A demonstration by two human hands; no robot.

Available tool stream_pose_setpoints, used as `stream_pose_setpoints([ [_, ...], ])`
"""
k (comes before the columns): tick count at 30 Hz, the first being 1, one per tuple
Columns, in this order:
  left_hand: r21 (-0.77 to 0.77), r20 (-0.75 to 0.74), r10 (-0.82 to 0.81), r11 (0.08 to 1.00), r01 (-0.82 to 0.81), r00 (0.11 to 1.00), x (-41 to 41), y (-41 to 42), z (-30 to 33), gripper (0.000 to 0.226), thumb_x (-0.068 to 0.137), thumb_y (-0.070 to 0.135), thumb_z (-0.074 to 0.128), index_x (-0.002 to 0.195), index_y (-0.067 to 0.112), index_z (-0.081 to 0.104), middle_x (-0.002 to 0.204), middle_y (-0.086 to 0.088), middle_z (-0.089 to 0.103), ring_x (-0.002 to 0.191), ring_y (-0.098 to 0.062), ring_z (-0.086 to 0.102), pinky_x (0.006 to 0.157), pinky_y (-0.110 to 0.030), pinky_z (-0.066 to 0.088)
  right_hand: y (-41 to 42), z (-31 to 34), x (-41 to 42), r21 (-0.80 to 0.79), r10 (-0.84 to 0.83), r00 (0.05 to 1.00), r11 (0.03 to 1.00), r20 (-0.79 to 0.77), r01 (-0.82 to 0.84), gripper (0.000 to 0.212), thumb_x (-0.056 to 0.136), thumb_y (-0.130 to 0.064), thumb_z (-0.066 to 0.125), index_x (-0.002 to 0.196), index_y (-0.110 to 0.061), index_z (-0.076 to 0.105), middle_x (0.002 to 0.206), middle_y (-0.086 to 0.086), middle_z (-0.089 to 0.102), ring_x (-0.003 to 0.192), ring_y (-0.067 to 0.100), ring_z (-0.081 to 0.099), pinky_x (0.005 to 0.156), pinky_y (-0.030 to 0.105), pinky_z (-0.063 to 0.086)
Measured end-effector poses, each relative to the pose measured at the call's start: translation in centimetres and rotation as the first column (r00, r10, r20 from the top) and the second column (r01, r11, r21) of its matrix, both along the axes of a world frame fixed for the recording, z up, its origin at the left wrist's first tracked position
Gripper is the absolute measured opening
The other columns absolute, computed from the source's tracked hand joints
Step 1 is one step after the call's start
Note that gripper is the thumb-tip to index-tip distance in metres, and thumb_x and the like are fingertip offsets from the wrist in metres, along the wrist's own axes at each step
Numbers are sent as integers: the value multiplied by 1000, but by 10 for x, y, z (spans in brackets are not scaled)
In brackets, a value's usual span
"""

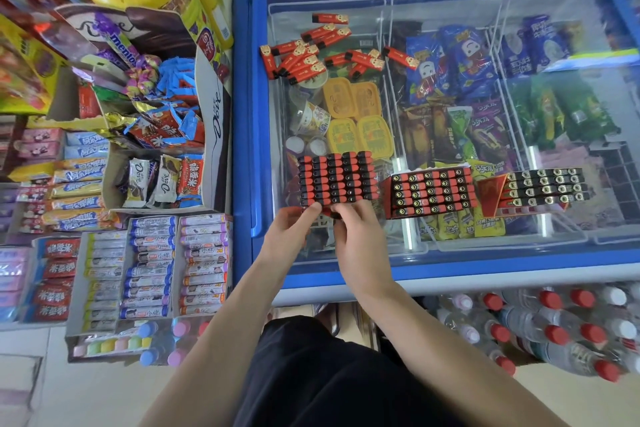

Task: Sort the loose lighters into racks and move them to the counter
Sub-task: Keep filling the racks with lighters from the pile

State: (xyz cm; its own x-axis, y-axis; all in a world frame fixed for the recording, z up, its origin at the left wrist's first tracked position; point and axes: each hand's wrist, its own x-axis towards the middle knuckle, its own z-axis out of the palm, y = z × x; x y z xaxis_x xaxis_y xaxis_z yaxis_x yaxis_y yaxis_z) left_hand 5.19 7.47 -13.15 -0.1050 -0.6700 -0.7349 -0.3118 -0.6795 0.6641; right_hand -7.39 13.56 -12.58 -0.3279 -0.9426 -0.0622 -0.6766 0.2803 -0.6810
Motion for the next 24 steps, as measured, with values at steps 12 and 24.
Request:
stream_pose_setpoints([
  [12,-97,167,-115,986,133,979,-8,-3,7,47,94,59,64,119,20,58,107,3,70,95,-12,68,86,-34,55,-7,-2,3,-7,-37,999,999,-34,36,25,95,-1,64,120,-5,65,109,11,69,90,29,68,70,39,55],
  [24,-280,318,-170,923,264,933,-6,-45,32,52,96,60,60,128,22,48,120,2,60,113,-18,58,94,-36,45,-48,26,-36,-161,-55,991,986,-123,35,6,96,-14,62,101,-11,60,76,-3,61,57,15,57,46,32,46],
])
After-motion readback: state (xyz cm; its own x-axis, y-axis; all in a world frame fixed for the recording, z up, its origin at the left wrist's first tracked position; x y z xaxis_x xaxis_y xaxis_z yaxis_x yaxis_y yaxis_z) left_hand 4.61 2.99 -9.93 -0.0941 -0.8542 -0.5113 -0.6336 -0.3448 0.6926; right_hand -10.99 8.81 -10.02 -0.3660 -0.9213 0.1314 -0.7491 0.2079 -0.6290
